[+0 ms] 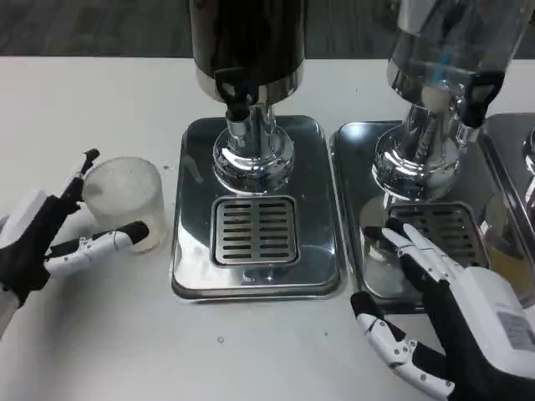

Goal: Grasp the cup under the faucet to collect the drink, then remove the cup.

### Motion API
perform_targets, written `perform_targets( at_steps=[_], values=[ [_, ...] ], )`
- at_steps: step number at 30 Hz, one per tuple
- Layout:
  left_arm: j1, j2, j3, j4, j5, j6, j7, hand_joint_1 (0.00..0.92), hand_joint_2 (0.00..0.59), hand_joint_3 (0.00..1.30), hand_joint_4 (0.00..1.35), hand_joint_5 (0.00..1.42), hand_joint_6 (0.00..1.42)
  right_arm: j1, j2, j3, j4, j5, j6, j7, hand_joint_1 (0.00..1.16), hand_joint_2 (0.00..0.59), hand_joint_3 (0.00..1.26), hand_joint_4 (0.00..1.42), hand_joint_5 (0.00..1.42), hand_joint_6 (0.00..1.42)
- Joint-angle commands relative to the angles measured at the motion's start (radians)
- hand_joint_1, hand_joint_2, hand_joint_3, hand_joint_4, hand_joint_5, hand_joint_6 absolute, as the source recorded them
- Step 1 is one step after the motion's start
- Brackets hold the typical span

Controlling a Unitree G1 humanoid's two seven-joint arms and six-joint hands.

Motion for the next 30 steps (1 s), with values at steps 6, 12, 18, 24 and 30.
perform_targets(
  at_steps=[6, 12, 18, 24, 30],
  values=[
    [-0.032, -0.019, -0.024, 0.031, -0.006, 0.023, -0.030, 0.174, 0.008, 0.00, 0.00, 0.18, 0.22, 0.017, 0.006, -0.007, -0.016, 0.006, -0.006, -0.010, 0.27, 0.396, 0.18, 0.09, 0.11, 0.16],
    [-0.047, -0.030, -0.043, 0.040, 0.007, 0.049, -0.026, 0.166, 0.008, 0.00, 0.00, 0.18, 0.22, 0.023, 0.012, -0.009, -0.022, -0.002, -0.003, -0.011, 0.27, 0.396, 0.18, 0.09, 0.12, 0.16],
    [-0.045, -0.046, -0.056, 0.032, 0.009, 0.068, 0.010, 0.162, 0.008, 0.00, 0.00, 0.19, 0.22, 0.026, 0.018, -0.011, -0.026, -0.002, -0.004, -0.011, 0.27, 0.396, 0.19, 0.09, 0.12, 0.16],
    [-0.034, -0.061, -0.075, 0.010, 0.040, 0.097, 0.083, 0.165, 0.011, 0.03, 0.04, 0.24, 0.24, 0.025, 0.019, -0.012, -0.027, 0.000, -0.004, -0.009, 0.28, 0.396, 0.19, 0.09, 0.12, 0.16],
    [-0.027, -0.074, -0.073, 0.001, 0.036, 0.110, 0.112, 0.157, 0.013, 0.03, 0.05, 0.27, 0.24, 0.026, 0.021, -0.009, -0.026, 0.001, -0.004, -0.007, 0.28, 0.392, 0.19, 0.10, 0.12, 0.16]
  ],
)
